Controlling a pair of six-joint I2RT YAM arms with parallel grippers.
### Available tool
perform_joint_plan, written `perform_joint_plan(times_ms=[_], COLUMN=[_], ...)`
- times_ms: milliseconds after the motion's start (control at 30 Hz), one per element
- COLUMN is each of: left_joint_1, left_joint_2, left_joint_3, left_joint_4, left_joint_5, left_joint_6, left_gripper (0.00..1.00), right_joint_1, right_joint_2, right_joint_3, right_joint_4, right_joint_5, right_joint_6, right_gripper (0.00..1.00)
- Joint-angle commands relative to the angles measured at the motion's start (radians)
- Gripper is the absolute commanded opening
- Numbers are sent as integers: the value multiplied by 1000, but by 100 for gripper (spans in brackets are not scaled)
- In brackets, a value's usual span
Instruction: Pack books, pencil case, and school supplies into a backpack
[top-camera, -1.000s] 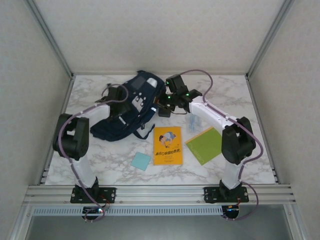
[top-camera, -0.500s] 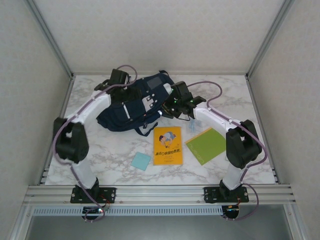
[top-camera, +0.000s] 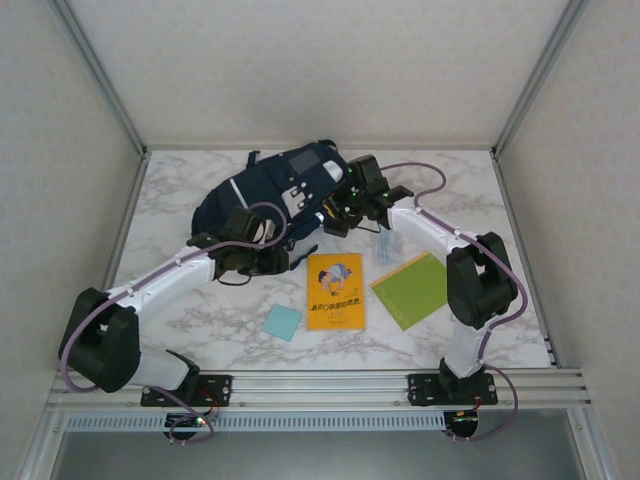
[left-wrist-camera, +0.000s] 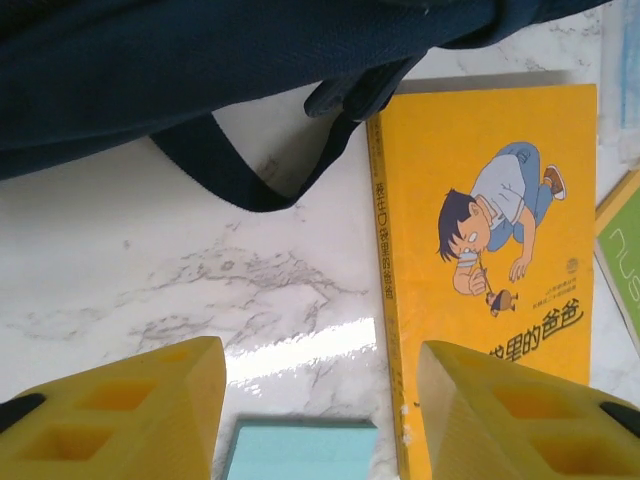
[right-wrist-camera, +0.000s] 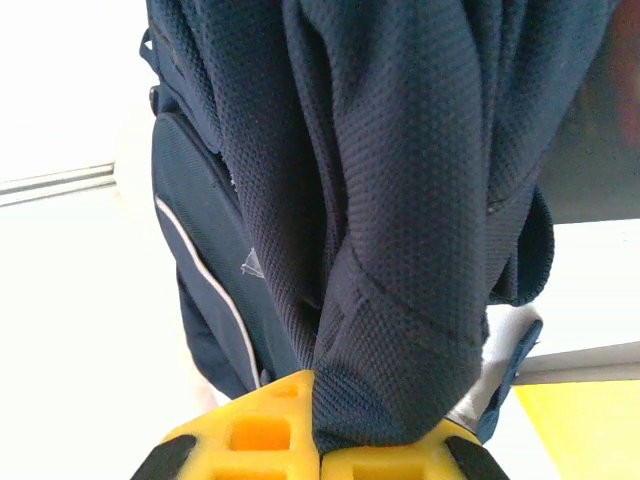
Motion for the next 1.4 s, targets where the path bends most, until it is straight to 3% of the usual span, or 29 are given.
perform_joint_plan(times_ms=[0, 233, 467, 733, 1033, 1200, 1367], left_joint_1=[-22, -22, -10, 4, 24, 34, 41], left_joint_2=[57, 198, 301, 221, 191, 218, 223], left_joint_3=[-10, 20, 122, 120, 122, 161, 193], left_joint_4=[165, 375, 386, 316, 281, 262, 222], left_joint_5=[-34, -140, -186, -198, -149, -128, -107], left_joint_6=[-31, -55, -42, -29, -7, 14, 28], left_gripper=[51, 56, 53, 45, 25, 9, 22], right_joint_1=[2, 1, -5, -35, -45, -46, -49], right_joint_2=[-4, -33, -48, -76, -62, -51, -42], right_joint_3=[34, -19, -30, -49, -25, -18, -3], right_joint_4=[83, 116, 123, 101, 71, 77, 63], right_joint_5=[-76, -100, -132, -133, -153, -169, -178], right_joint_6=[47, 102, 114, 70, 19, 13, -12], right_gripper=[0, 0, 0, 0, 0, 0, 0])
